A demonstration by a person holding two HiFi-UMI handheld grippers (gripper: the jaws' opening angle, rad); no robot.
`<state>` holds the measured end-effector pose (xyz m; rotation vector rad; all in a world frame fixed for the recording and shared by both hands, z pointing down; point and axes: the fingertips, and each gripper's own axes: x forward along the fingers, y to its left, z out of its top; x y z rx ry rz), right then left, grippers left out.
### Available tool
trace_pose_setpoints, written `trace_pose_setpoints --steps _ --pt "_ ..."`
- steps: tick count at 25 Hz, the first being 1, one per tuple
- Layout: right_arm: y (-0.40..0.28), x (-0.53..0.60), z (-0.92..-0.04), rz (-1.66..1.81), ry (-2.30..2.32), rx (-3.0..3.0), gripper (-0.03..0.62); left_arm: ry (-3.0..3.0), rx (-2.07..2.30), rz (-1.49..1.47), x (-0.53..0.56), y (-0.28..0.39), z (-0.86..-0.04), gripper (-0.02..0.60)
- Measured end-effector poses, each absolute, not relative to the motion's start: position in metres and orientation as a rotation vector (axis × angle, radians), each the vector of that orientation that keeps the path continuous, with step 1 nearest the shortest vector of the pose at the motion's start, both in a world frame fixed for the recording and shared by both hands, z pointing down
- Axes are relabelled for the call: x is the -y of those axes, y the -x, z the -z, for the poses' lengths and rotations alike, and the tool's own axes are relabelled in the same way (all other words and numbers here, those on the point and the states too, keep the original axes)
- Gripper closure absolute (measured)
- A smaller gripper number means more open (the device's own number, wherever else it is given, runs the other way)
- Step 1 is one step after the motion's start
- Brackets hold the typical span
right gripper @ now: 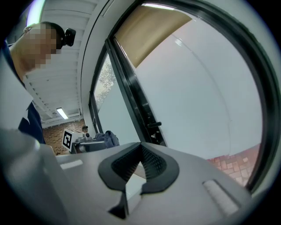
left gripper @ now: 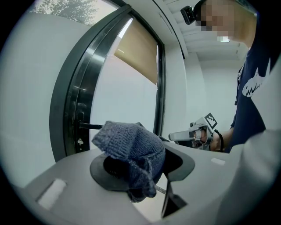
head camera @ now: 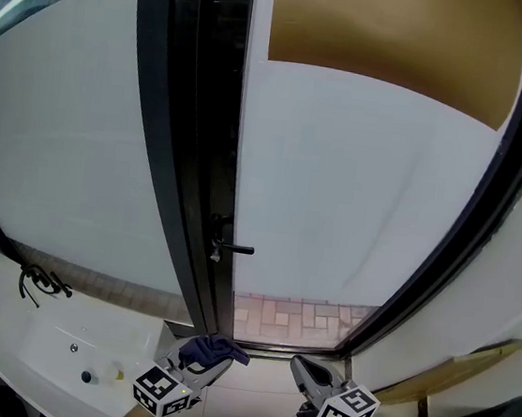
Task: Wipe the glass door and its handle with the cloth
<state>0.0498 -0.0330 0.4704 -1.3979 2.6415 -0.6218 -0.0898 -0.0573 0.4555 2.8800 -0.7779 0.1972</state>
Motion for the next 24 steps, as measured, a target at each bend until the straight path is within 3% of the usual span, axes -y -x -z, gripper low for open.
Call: trace_pose_setpoints --steps 24 --pt "-0.05 0.0 -0.472 0.603 1.448 -2.638 0.592 -2.873 0.737 -0.13 0.036 0.088 -0.455 0.397"
